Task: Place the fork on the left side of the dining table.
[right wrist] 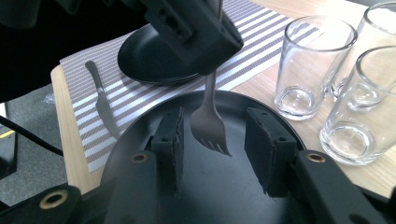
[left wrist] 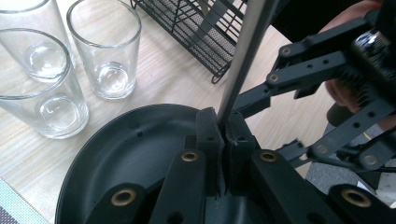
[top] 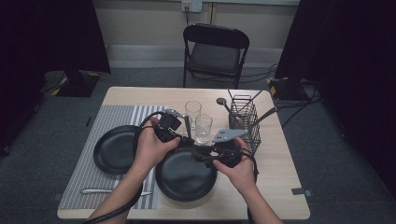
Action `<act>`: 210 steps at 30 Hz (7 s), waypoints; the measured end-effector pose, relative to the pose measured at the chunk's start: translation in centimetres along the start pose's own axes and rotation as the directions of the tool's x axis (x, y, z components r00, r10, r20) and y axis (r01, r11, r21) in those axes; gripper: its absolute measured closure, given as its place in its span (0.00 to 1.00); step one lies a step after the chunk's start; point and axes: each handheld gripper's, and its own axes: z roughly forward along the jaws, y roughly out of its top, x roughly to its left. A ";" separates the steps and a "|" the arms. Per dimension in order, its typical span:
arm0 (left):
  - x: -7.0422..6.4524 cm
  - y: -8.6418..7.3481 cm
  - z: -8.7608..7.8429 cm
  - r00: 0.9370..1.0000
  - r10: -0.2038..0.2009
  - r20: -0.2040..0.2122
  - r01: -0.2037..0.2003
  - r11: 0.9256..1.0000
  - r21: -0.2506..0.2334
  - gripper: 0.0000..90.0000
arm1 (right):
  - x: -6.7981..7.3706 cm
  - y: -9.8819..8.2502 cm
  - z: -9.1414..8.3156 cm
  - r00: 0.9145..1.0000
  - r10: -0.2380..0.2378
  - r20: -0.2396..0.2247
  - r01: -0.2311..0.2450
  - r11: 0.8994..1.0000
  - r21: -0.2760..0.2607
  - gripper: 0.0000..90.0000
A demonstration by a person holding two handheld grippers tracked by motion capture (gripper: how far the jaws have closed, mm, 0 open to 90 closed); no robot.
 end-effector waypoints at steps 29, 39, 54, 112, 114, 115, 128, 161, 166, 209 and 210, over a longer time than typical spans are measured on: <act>0.0 0.3 -0.2 1.000 -0.016 0.020 0.016 1.000 -0.016 0.94 | 1.5 -0.4 1.6 0.992 -0.124 -0.006 0.125 0.991 0.042 0.98; 0.2 0.2 -0.3 0.999 -0.042 0.019 0.042 0.999 -0.024 0.89 | 1.7 -0.4 1.8 0.983 -0.176 0.053 0.172 0.983 0.072 0.99; 0.2 0.9 -0.8 0.997 -0.073 0.000 0.073 0.996 -0.043 0.83 | 1.6 -0.6 1.9 0.977 -0.194 0.085 0.186 0.978 0.091 0.99; -0.1 1.1 -1.2 0.993 -0.110 -0.039 0.108 0.993 -0.054 0.91 | 2.1 -0.2 2.1 0.971 -0.213 0.105 0.205 0.975 0.081 0.89; -0.1 1.1 -1.1 0.993 -0.111 -0.030 0.109 0.992 -0.056 0.90 | 2.1 -0.2 2.0 0.973 -0.206 0.105 0.198 0.977 0.083 0.91; -0.1 1.1 -1.1 0.993 -0.111 -0.024 0.110 0.993 -0.051 0.90 | 2.1 -0.2 2.0 0.973 -0.202 0.109 0.194 0.977 0.083 0.93; 0.1 1.2 -1.3 0.988 -0.156 -0.010 0.155 0.986 -0.058 0.89 | 1.8 -0.4 1.8 0.967 -0.194 0.164 0.183 0.980 0.080 0.97; 0.1 1.2 -1.8 0.987 -0.158 -0.021 0.156 0.985 -0.075 0.89 | 1.9 -0.1 1.9 0.980 -0.154 0.127 0.150 0.988 0.039 0.79; 0.1 1.1 -1.7 0.988 -0.149 -0.029 0.146 0.987 -0.064 0.89 | 1.8 0.1 1.8 0.981 -0.147 0.124 0.144 0.989 0.031 0.78; 0.7 0.9 -2.8 0.984 -0.180 0.020 0.181 0.978 -0.100 0.86 | 1.7 0.2 1.6 0.972 -0.141 0.188 0.135 0.990 0.044 0.99; 0.7 1.0 -3.0 0.984 -0.178 0.017 0.179 0.979 -0.100 0.85 | 1.7 0.1 1.6 0.971 -0.142 0.191 0.136 0.990 0.046 0.99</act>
